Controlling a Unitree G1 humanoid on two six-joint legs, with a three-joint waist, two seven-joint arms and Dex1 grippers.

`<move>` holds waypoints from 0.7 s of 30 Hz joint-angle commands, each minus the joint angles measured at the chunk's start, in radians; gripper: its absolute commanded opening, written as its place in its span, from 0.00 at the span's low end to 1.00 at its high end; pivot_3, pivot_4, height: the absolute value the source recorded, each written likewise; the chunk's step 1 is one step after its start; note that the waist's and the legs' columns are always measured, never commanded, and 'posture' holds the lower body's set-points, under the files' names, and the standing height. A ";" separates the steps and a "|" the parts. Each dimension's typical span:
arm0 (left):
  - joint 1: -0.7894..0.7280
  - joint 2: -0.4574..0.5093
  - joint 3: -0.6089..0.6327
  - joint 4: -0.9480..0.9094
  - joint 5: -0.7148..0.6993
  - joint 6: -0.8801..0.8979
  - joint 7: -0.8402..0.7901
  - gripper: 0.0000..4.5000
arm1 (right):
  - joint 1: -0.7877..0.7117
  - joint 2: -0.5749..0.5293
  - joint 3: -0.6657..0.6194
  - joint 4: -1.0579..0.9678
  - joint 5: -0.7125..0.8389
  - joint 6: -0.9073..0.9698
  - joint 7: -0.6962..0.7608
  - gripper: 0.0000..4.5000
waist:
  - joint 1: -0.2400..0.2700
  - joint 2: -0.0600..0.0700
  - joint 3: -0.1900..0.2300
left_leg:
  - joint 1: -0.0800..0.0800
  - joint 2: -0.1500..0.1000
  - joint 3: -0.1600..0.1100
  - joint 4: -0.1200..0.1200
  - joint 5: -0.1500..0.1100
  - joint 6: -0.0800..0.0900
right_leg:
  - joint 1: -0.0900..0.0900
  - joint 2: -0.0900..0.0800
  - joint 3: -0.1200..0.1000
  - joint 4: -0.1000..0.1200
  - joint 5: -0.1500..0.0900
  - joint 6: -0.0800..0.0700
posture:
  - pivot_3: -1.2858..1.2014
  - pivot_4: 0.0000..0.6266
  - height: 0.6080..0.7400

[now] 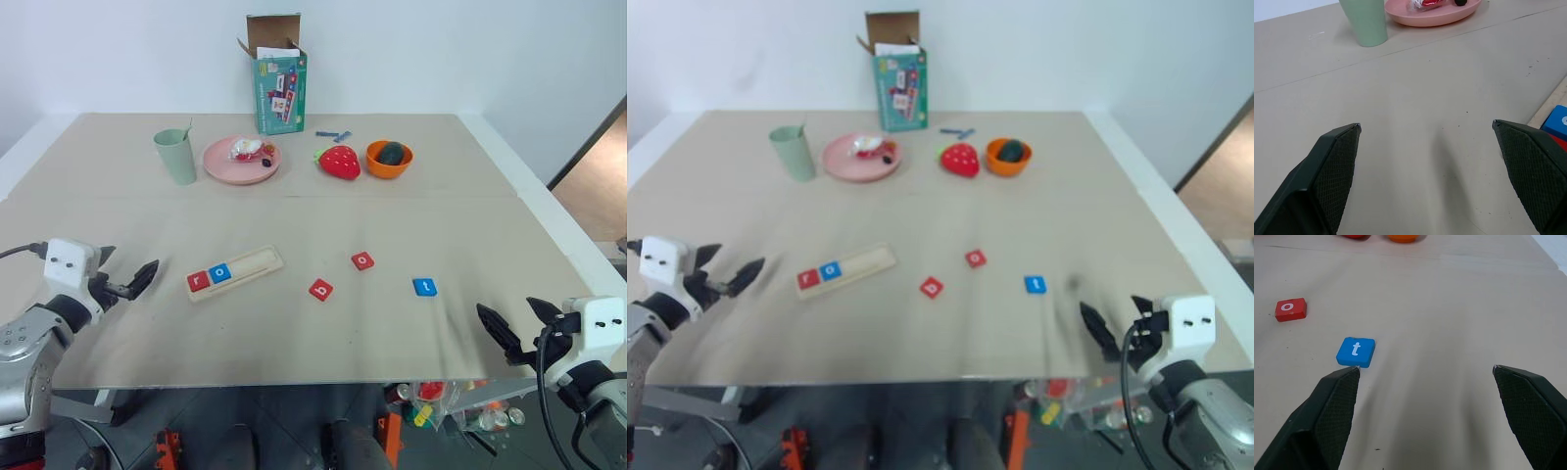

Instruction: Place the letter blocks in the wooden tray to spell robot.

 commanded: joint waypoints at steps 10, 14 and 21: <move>-0.009 0.001 0.043 0.034 -0.005 -0.061 0.022 0.99 | -0.026 -0.008 0.006 -0.031 -0.015 -0.011 -0.036 1.00 | 0.000 0.000 0.000 | 0.000 0.000 0.000 0.000 0.000 0.000 | 0.000 0.000 0.000 0.000 0.000 0.000 | 0.52 0.24 1.00; -0.008 0.009 0.040 0.033 -0.005 -0.060 0.015 0.99 | -0.024 -0.009 0.007 -0.035 -0.011 -0.004 -0.036 1.00 | 0.000 0.000 0.000 | 0.000 0.000 0.000 0.000 0.000 0.000 | 0.000 0.000 0.000 0.000 0.000 0.000 | 0.52 0.24 1.00; -0.080 0.073 0.002 0.051 -0.041 -0.059 -0.120 0.99 | -0.113 -0.074 0.026 -0.047 0.045 0.045 -0.007 1.00 | 0.000 0.000 0.000 | 0.000 0.000 0.000 0.001 0.000 0.000 | 0.000 0.000 0.000 0.000 0.000 0.000 | 0.52 0.24 1.00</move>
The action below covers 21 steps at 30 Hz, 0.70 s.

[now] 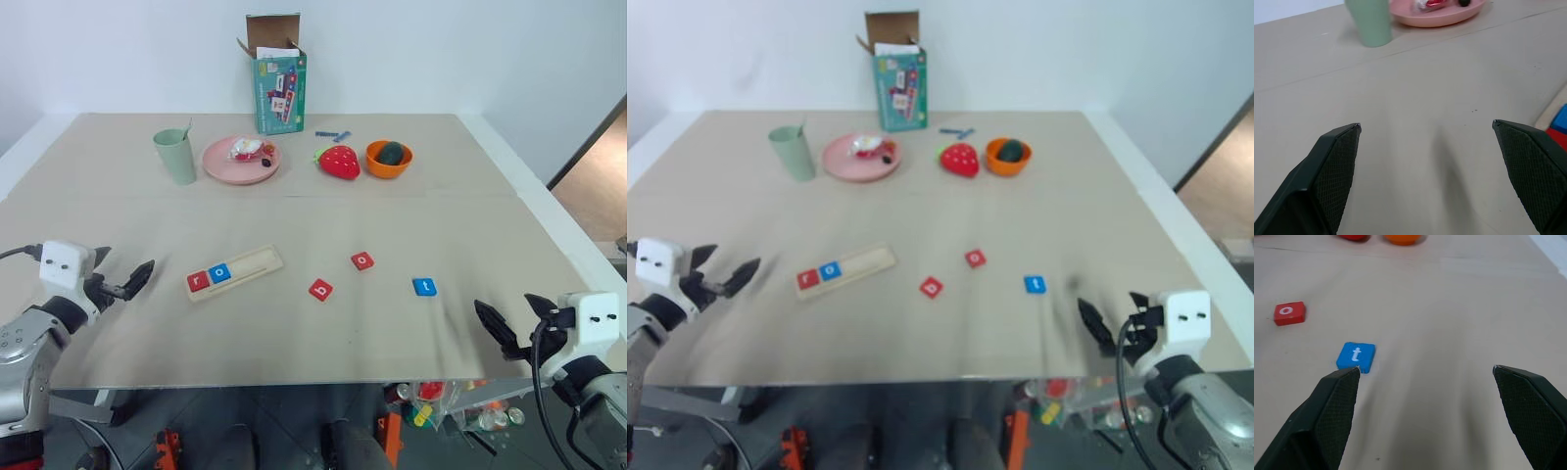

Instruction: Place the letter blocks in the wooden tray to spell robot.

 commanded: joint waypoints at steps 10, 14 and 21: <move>-0.278 0.157 -0.345 0.029 -0.003 0.049 -0.438 0.99 | -0.420 -0.191 0.317 0.057 0.107 0.063 0.261 1.00 | -0.003 -0.001 0.001 | 0.001 -0.001 0.000 0.001 0.001 0.002 | 0.000 0.003 0.005 0.002 0.000 0.000 | 0.52 0.24 1.00; -0.395 0.158 -0.444 0.132 0.068 0.005 -0.520 0.99 | -0.488 -0.209 0.399 0.113 0.095 0.034 0.365 1.00 | -0.002 -0.001 0.001 | -0.001 -0.001 -0.002 0.000 0.001 0.003 | -0.001 0.010 0.014 0.006 -0.003 0.003 | 0.52 0.24 1.00; -0.569 0.142 -0.533 0.278 0.153 -0.023 -0.580 0.99 | -0.556 -0.204 0.473 0.184 0.040 -0.034 0.440 1.00 | -0.001 -0.002 0.002 | -0.003 -0.003 -0.003 0.000 -0.002 0.008 | -0.002 0.012 0.019 0.009 -0.006 0.008 | 0.52 0.24 1.00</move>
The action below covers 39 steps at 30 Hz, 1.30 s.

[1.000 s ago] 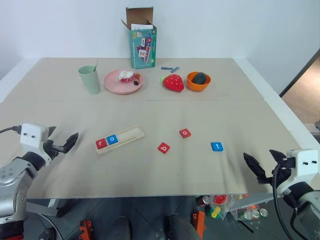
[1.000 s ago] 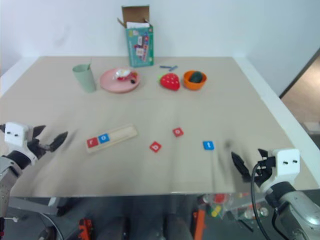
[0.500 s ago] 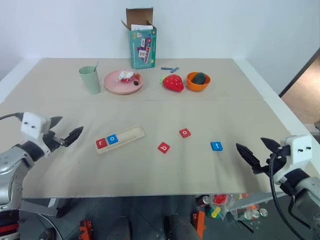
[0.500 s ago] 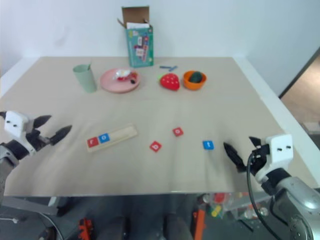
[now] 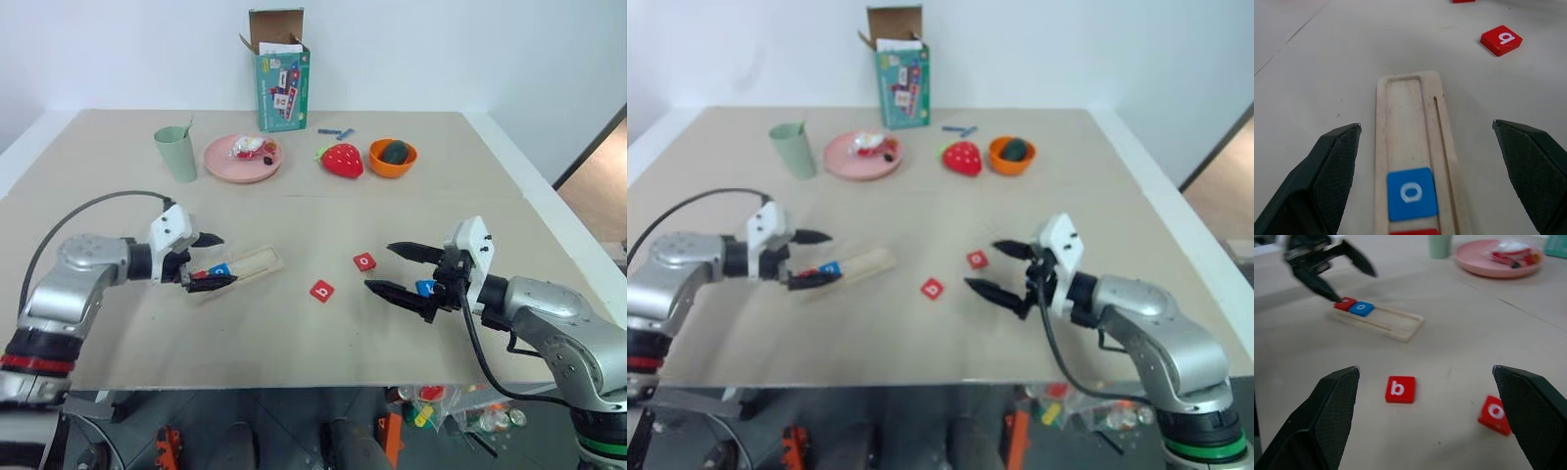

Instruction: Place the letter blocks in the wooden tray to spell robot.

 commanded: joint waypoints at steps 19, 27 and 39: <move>-0.008 -0.114 -0.053 0.041 0.142 0.117 0.179 0.99 | -0.017 0.089 0.047 0.030 -0.120 -0.115 -0.040 1.00 | -0.002 0.000 0.000 | 0.001 0.000 -0.001 0.002 0.000 0.000 | 0.000 0.007 0.010 0.004 0.000 0.000 | 0.52 0.24 1.00; -0.012 -0.121 -0.057 0.044 0.129 0.110 0.139 0.99 | -0.012 0.096 0.039 0.022 -0.128 -0.112 -0.046 1.00 | -0.001 0.000 0.000 | 0.001 0.000 -0.001 0.002 0.000 0.000 | 0.000 0.007 0.011 0.004 0.000 0.000 | 0.52 0.24 1.00; -0.037 -0.127 -0.066 0.147 0.159 0.099 0.124 0.99 | 0.001 0.092 0.028 0.004 -0.123 -0.101 -0.068 1.00 | -0.001 0.000 0.000 | 0.001 0.000 -0.001 0.003 0.000 0.000 | 0.000 0.008 0.011 0.005 0.000 0.000 | 0.52 0.24 1.00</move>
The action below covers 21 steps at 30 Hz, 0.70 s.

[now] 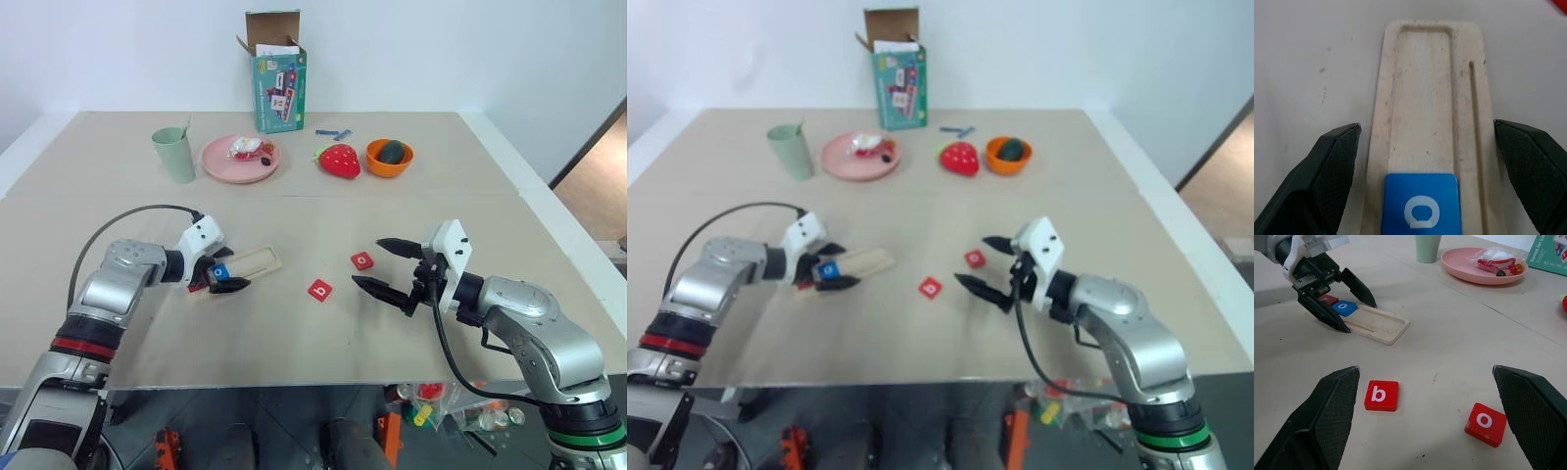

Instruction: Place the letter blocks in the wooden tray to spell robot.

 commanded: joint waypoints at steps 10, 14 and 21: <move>-0.034 0.013 -0.012 0.087 0.031 -0.039 -0.059 0.99 | -0.003 -0.002 -0.030 -0.033 0.004 -0.014 -0.017 1.00 | -0.001 0.000 0.000 | 0.001 0.000 0.000 0.000 0.000 0.000 | 0.000 0.001 0.001 0.002 0.000 0.000 | 0.52 0.24 1.00; -0.038 0.012 -0.017 0.118 0.044 -0.051 -0.063 0.88 | -0.004 -0.005 -0.033 -0.029 0.005 -0.013 -0.018 1.00 | -0.001 0.000 0.000 | 0.002 0.000 0.000 0.000 0.000 0.000 | 0.000 0.001 0.001 0.002 0.000 0.000 | 0.52 0.24 1.00; -0.043 0.016 -0.018 0.136 0.058 -0.078 -0.074 0.71 | -0.008 -0.007 -0.034 -0.023 0.003 -0.012 -0.020 1.00 | -0.002 0.000 0.000 | 0.003 0.000 0.001 0.001 0.000 0.000 | 0.000 0.001 0.002 0.003 0.000 0.000 | 0.52 0.24 1.00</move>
